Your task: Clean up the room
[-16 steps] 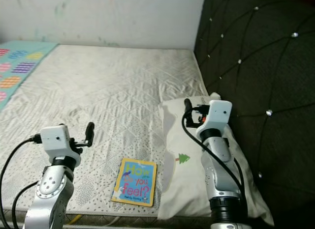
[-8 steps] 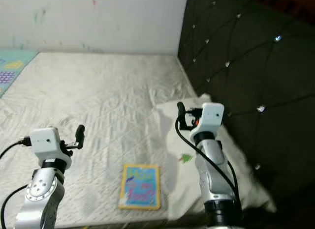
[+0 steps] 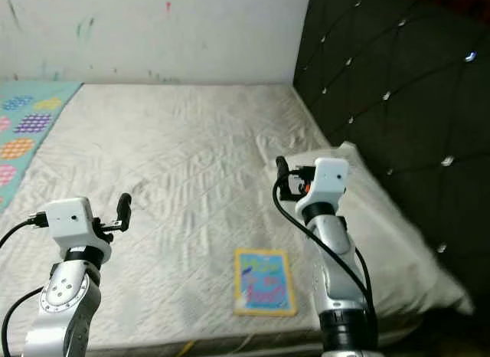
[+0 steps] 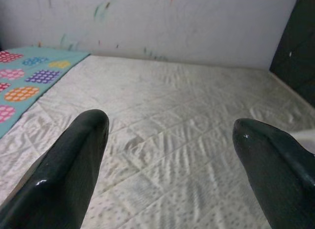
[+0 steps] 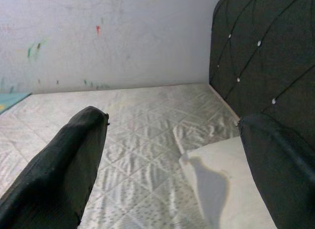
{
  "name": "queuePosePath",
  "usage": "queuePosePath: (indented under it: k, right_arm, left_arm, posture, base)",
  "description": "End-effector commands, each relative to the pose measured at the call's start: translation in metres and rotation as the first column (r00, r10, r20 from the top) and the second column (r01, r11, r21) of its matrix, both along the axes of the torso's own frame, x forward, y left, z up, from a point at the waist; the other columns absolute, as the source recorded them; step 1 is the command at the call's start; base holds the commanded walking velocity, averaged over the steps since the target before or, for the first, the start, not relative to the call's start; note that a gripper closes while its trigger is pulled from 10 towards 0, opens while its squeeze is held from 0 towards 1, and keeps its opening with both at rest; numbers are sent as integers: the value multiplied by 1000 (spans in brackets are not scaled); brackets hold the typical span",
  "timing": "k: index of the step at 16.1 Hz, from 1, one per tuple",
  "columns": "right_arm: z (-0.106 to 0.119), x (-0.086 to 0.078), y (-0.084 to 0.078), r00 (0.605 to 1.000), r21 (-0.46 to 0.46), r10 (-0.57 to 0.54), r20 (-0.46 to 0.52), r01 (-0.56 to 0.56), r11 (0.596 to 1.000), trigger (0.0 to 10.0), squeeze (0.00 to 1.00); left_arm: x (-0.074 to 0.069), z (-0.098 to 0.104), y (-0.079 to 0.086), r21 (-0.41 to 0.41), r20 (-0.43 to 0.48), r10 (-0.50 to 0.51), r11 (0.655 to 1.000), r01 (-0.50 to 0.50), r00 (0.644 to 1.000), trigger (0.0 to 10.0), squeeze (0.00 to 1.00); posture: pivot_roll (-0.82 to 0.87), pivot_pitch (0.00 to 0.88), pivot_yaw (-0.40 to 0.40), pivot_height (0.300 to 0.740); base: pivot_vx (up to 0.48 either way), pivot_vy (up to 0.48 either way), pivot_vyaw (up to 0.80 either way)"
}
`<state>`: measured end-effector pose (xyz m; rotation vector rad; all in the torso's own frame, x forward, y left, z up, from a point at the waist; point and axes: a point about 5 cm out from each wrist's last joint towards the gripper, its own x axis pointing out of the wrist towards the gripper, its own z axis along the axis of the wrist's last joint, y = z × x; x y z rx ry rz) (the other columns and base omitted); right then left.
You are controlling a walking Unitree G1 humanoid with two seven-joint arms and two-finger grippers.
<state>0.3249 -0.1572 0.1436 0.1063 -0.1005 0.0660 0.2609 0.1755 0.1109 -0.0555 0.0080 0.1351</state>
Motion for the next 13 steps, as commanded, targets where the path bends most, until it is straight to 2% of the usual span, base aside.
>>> queuePosePath:
  k: [1, 5, 9, 13]
  right_arm:
    - [0, -1, -7, 1000, 3, -12, -1, 12, 1000, 10000, 0]
    - [1, -1, -4, 1000, -19, 8, 8, -8, 1000, 10000, 0]
    - [1, -1, -4, 1000, -26, 11, 9, -11, 1000, 10000, 0]
    - [1, -1, -4, 1000, -26, 10, 7, -10, 1000, 10000, 0]
  left_arm:
    - [2, 1, -6, -11, -1, -16, 1000, 16, 1000, 10000, 0]
    - [2, 3, -5, -2, 15, -16, 1000, 16, 1000, 10000, 0]
    - [2, 3, -6, -4, 12, -19, 1000, 19, 1000, 10000, 0]
    - [2, 3, -6, -10, 10, -21, 1000, 21, 1000, 10000, 0]
  posture:
    - [-33, 16, 7, 740]
    - [-33, 18, 5, 740]
    - [-33, 20, 5, 740]
    - [-32, 18, 5, 740]
  base:
    - [0, 480, 0]
    - [0, 243, 0]
    - [0, 0, 800]
    - [0, 396, 0]
